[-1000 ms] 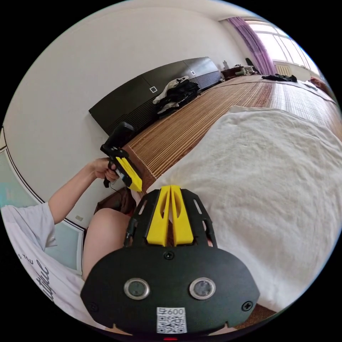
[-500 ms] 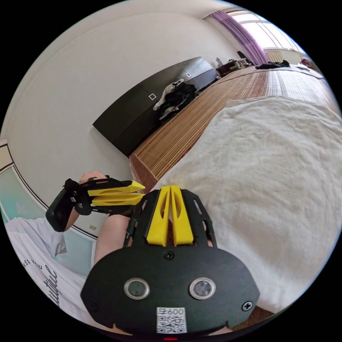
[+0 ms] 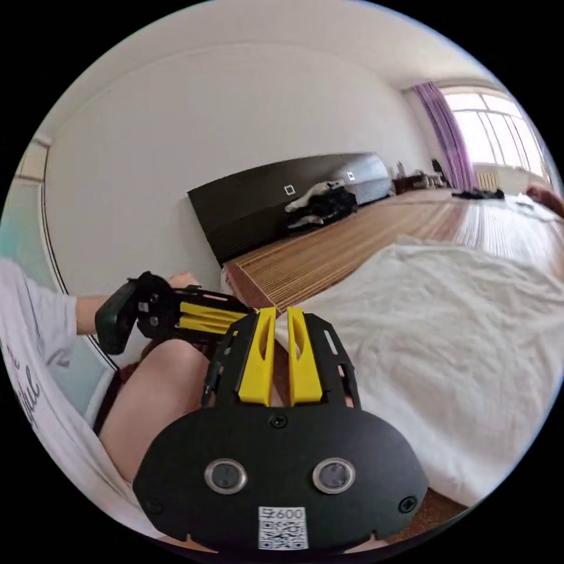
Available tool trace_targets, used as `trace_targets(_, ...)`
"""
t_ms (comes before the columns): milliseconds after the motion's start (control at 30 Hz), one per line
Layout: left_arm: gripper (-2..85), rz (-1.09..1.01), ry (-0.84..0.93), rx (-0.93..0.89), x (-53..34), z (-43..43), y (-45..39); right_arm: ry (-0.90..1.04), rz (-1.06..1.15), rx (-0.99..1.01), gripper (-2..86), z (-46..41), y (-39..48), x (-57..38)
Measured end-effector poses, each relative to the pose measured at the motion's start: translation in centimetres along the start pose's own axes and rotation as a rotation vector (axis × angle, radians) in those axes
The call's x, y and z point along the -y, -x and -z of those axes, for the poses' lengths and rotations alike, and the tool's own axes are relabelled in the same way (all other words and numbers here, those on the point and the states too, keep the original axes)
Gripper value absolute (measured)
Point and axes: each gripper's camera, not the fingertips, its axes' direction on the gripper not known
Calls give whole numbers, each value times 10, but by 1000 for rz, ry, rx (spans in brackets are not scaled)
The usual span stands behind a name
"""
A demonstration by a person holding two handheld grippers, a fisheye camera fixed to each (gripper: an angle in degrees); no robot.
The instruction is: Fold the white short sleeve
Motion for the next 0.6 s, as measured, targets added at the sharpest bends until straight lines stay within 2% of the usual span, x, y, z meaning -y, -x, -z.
trace_targets(167,19,74,24,88,9,-28,-43,249,374,-270,13,-54,96,-6)
trace_targets(333,21,184,1,127,10,-51,-64,379,695,-490,12,-110,160,-23)
trace_targets(467,30,200,-26,170,8,-70,-79,456,796,-574,-3,-150,180,-36)
trace_targets(600,58,185,2,192,11,-93,-98,466,760,-560,-7,-163,189,-36)
